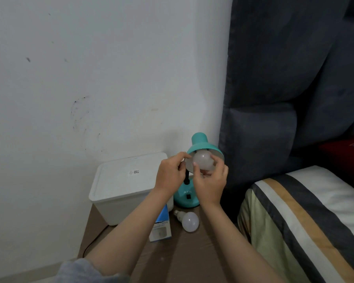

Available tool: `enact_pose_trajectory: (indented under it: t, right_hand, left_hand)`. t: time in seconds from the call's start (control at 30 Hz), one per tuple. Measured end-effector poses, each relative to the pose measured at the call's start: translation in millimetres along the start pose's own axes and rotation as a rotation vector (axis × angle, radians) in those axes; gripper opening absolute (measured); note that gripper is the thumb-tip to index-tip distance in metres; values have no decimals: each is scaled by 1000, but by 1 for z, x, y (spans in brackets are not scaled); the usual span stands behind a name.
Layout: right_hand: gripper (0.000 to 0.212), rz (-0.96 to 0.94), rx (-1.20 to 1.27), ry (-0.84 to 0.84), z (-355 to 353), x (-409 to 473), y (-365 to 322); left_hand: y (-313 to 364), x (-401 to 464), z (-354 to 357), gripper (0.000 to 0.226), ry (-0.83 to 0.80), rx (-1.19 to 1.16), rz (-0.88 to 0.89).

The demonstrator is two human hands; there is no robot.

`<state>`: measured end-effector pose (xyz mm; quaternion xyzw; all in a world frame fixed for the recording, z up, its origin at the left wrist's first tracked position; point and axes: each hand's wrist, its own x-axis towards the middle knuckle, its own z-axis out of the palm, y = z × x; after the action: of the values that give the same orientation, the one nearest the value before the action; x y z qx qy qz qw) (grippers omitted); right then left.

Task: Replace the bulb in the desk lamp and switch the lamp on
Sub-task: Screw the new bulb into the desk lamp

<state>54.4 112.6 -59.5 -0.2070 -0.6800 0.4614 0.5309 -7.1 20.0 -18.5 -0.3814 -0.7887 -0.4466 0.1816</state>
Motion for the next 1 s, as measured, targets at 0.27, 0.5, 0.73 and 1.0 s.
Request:
enact_pose_trajectory:
  t: [0.27, 0.5, 0.73, 1.0]
  right_hand:
    - [48, -58, -22, 14, 5, -2, 3]
    - [48, 154, 47, 30, -3, 6, -2]
    - [47, -20, 9, 20, 3, -2, 4]
    - [49, 184, 69, 31, 0, 1, -1]
  left_hand:
    - [1, 1, 1, 28, 5, 0, -20]
    - [0, 0, 2, 28, 6, 0, -8]
    - [1, -1, 2, 27, 6, 9, -13]
    - [1, -1, 2, 27, 14, 7, -15]
